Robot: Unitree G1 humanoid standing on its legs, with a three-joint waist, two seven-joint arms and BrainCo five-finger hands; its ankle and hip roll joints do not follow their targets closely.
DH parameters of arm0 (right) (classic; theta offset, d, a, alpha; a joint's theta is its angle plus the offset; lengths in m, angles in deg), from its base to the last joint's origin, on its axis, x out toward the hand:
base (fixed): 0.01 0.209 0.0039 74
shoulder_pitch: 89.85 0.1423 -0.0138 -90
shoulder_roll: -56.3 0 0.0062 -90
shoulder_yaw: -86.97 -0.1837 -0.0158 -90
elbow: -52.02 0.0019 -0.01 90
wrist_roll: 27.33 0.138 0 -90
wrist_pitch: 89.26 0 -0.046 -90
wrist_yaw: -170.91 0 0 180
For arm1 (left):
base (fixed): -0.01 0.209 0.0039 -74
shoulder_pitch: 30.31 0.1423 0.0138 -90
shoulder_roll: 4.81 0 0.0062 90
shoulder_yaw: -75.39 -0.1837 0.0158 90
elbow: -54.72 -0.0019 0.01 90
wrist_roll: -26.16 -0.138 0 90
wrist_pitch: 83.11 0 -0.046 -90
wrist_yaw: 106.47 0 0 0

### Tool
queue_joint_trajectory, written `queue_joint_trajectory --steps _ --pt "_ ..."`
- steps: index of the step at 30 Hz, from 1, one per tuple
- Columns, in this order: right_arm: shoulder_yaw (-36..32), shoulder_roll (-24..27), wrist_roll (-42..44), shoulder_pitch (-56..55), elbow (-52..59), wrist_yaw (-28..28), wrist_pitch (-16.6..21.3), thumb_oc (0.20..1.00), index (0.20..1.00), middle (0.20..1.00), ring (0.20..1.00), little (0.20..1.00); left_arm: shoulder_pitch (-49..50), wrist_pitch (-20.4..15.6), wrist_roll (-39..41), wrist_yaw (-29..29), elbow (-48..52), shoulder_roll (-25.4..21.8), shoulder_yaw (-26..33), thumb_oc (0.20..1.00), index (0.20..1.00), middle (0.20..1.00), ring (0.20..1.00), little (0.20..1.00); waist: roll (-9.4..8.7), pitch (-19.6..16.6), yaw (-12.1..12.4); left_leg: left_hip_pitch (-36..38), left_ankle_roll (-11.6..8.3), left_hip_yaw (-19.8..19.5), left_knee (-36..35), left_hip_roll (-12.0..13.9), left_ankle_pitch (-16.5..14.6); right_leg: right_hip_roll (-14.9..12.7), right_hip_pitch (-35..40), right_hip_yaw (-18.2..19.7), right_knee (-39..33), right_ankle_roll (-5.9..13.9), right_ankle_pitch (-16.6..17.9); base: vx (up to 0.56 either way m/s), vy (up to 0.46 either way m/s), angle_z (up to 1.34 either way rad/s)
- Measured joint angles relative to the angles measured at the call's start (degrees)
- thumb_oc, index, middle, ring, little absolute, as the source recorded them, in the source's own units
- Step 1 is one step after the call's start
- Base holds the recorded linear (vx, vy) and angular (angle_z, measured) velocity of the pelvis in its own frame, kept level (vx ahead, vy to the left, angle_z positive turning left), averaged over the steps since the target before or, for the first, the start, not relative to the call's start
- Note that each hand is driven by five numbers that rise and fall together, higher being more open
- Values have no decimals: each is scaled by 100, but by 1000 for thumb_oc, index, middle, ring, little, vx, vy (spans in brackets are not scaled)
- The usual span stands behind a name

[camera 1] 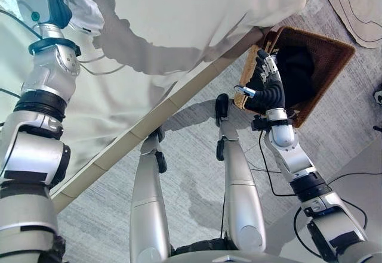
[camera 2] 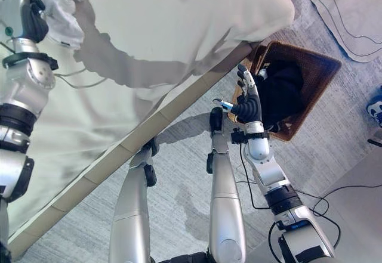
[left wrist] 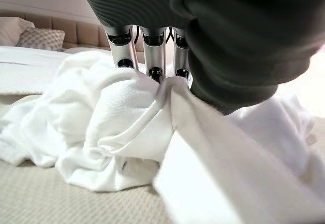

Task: Pick up clothes into the bucket

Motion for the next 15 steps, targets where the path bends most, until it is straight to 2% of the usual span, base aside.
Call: queue_joint_trajectory --steps 4,7,11,15 --pt "-71 -18 -6 -100 -30 12 -3 1000 1000 1000 1000 1000 1067 -171 -55 -45 1072 312 507 200 200 200 200 200 0 0 77 326 4 8 -116 -16 -2 -11 331 0 -132 -7 -3 0 0 0" --pt "-99 -24 -120 -140 -121 44 -25 1000 1000 1000 1000 1000 1801 -261 -112 -94 1869 816 959 200 200 200 200 200 1 0 243 646 4 3 -246 -24 -2 -19 650 -25 -248 -8 -5 0 0 0" --pt "-145 -19 -295 -66 -334 111 -104 1000 1000 1000 1000 1000 2320 -444 -126 -195 2415 1219 949 200 200 200 200 200 5 -7 457 1225 18 -12 -531 -36 13 -42 1249 -133 -488 4 -1 13 -23 7" --pt "-208 -24 -457 -4 -497 154 -160 1000 1000 1000 1000 1000 2637 -608 -293 -343 2854 1288 974 200 200 200 200 200 7 -7 563 1798 71 -31 -818 -69 59 -82 1831 -232 -726 45 29 36 -40 7"
